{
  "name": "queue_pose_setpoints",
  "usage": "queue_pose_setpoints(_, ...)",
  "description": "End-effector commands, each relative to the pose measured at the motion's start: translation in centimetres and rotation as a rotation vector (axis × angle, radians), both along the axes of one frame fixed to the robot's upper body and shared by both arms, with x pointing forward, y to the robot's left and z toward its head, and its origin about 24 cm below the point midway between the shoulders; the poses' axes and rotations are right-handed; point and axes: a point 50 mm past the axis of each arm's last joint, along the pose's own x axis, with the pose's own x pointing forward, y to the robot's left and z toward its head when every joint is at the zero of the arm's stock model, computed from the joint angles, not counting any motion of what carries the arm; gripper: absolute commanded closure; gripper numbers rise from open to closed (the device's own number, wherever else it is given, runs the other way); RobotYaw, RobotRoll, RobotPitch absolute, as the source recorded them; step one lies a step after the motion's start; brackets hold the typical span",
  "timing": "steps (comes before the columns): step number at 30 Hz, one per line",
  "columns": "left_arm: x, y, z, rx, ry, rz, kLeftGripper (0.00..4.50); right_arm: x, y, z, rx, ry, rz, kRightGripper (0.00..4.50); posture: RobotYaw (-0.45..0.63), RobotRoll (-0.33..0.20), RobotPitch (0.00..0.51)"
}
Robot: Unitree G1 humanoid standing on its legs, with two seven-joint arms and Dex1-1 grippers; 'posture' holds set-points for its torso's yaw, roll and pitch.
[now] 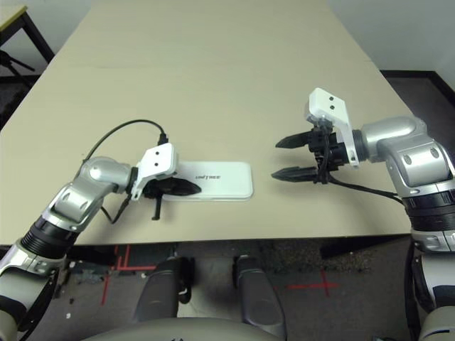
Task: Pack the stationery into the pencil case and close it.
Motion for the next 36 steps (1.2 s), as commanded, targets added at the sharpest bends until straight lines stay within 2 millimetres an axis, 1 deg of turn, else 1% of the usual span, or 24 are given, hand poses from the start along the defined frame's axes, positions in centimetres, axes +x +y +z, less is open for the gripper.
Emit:
queue_pose_setpoints(1, 0.4, 0.6, -0.2, -0.08, -0.002, 0.098, 3.16, 1.3, -0.3, -1.1, 0.103, -0.059, -0.186, 0.0, -0.01, 0.0, 0.161)
queue_pose_setpoints(4, 1.1, 1.5, 0.4, -0.181, -0.035, 0.212, 2.0, 2.4, -0.4, -2.4, 0.189, -0.121, -0.352, 0.0, 0.0, 0.0, 0.164)
queue_pose_setpoints(6, 1.4, 2.4, 0.9, -0.221, -0.051, 0.281, 1.27, 3.1, -0.7, -2.9, 0.239, -0.158, -0.468, 0.0, 0.0, 0.0, 0.164)
queue_pose_setpoints(7, 1.6, 2.9, 1.2, -0.245, -0.066, 0.316, 0.84, 3.4, -0.8, -3.0, 0.262, -0.183, -0.513, 0.0, 0.0, 0.0, 0.164)
queue_pose_setpoints(9, 2.5, 4.8, 2.1, -0.317, -0.127, 0.452, 0.1, 3.9, -1.5, -3.4, 0.317, -0.215, -0.631, 0.0, 0.0, 0.0, 0.167)
queue_pose_setpoints(10, 3.0, 5.8, 2.4, -0.342, -0.156, 0.525, 0.02, 4.2, -1.8, -3.5, 0.34, -0.228, -0.684, 0.0, 0.0, 0.0, 0.167)
queue_pose_setpoints(12, 3.9, 8.2, 2.7, -0.365, -0.226, 0.696, 0.02, 4.6, -2.8, -3.8, 0.397, -0.251, -0.805, 0.0, 0.01, 0.0, 0.165)
queue_pose_setpoints(15, 5.0, 11.7, 3.0, -0.409, -0.347, 0.933, 0.02, 5.1, -5.1, -4.9, 0.448, -0.277, -1.019, 0.0, 0.02, 0.0, 0.164)
queue_pose_setpoints(17, 5.3, 13.6, 2.9, -0.443, -0.394, 1.057, 0.02, 5.2, -6.5, -5.6, 0.457, -0.309, -1.145, 0.0, 0.02, 0.0, 0.163)
queue_pose_setpoints(20, 5.4, 15.3, 2.7, -0.497, -0.445, 1.176, 0.02, 5.1, -8.4, -6.3, 0.451, -0.366, -1.307, 0.0, 0.02, 0.0, 0.162)
queue_pose_setpoints(22, 5.4, 15.9, 2.6, -0.526, -0.472, 1.232, 0.02, 4.9, -9.2, -6.6, 0.448, -0.384, -1.365, 0.0, 0.02, 0.0, 0.162)
queue_pose_setpoints(24, 5.3, 16.2, 2.6, -0.537, -0.502, 1.256, 0.02, 4.9, -9.6, -6.6, 0.447, -0.406, -1.376, 0.0, 0.02, 0.0, 0.161)
queue_pose_setpoints(30, 4.7, 17.5, 2.9, -0.581, -0.593, 1.338, 0.02, 5.1, -10.4, -5.1, 0.493, -0.486, -1.402, 0.0, 0.01, 0.0, 0.167)
queue_pose_setpoints(36, 4.2, 17.8, 2.6, -0.574, -0.603, 1.358, 0.02, 5.4, -10.4, -4.0, 0.509, -0.541, -1.387, 0.0, 0.0, 0.0, 0.175)
